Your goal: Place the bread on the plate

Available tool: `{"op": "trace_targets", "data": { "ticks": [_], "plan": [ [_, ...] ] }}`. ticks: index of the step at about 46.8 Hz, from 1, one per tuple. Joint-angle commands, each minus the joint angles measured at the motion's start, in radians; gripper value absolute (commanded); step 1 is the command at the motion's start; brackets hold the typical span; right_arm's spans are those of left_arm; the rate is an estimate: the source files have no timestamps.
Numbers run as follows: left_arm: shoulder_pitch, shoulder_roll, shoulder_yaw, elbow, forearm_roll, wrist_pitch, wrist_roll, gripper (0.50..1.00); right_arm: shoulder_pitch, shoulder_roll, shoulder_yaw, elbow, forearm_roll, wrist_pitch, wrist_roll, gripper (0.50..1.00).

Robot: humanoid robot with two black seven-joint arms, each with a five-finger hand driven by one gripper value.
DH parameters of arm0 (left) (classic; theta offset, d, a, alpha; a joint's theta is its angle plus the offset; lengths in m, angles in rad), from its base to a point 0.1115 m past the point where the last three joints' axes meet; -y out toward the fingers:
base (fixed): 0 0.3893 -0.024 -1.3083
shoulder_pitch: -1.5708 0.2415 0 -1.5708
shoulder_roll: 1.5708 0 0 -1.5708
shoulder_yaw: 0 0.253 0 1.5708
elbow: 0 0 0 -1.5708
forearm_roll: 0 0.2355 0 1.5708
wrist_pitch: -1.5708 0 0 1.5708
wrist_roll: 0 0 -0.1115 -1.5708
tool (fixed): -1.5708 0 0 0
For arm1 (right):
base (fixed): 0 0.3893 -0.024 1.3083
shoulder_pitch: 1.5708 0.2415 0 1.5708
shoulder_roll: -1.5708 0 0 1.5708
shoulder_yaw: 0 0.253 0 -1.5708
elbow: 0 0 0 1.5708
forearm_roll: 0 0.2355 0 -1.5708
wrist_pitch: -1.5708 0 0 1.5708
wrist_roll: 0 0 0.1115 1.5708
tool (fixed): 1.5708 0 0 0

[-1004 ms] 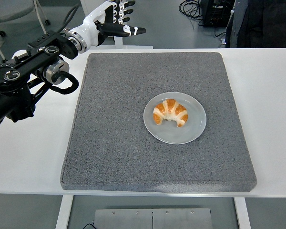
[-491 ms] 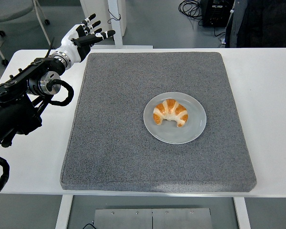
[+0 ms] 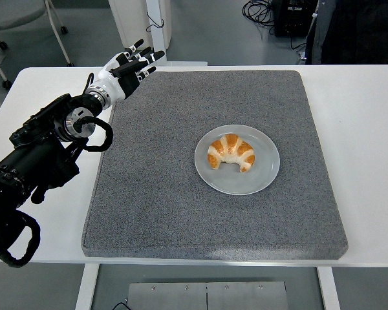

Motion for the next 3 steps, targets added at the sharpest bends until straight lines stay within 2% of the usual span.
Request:
{"op": "trace_targets", "data": {
  "ticks": [1, 3],
  "plan": [
    [0.000, -0.013, 0.000, 0.001, -0.015, 0.000, -0.004, 1.000, 0.000, 0.000, -0.002, 0.000, 0.001, -0.006, 0.000, 1.000],
    [0.000, -0.020, 0.001, 0.001, -0.017, 0.000, -0.005, 1.000, -0.001, 0.000, -0.012, 0.000, -0.001, -0.004, -0.001, 1.000]
  ]
}}
